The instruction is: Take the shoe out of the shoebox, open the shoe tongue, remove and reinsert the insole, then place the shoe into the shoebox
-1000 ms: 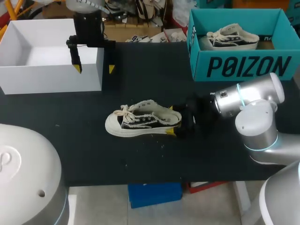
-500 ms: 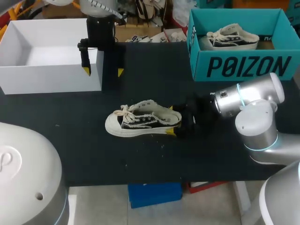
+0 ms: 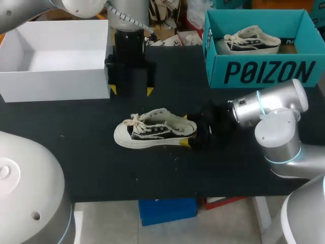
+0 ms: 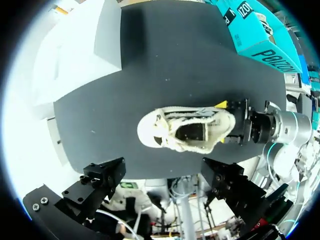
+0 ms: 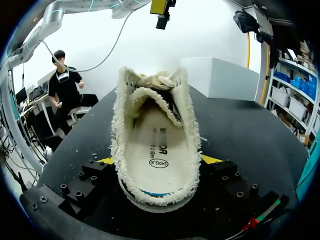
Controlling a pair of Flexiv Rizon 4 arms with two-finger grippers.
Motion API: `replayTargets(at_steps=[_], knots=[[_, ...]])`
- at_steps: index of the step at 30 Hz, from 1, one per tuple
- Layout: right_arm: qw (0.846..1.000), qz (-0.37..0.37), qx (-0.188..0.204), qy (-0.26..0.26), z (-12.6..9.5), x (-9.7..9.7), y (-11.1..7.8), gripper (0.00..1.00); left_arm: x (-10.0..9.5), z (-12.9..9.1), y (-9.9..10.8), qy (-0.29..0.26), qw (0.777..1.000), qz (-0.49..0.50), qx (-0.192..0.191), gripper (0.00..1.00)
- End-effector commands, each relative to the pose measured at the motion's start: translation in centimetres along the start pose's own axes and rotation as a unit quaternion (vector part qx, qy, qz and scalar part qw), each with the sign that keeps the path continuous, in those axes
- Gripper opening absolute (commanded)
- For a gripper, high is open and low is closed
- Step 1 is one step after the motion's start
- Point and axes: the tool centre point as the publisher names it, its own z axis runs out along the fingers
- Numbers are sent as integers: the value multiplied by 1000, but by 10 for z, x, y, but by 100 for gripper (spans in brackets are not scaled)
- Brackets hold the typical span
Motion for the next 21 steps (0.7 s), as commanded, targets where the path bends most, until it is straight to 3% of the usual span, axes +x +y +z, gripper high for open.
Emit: replayTargets(at_steps=[1, 7, 21], knots=[[1000, 0, 0, -1, 3, -1, -1, 0, 28, 10, 0, -43, 999, -1, 4, 100], [1000, 0, 0, -1, 3, -1, -1, 0, 44, 28, 2, -72, 997, -2, 14, 100], [1000, 0, 0, -1, 3, -1, -1, 0, 78, 66, -14, -135, 991, 6, -7, 100]])
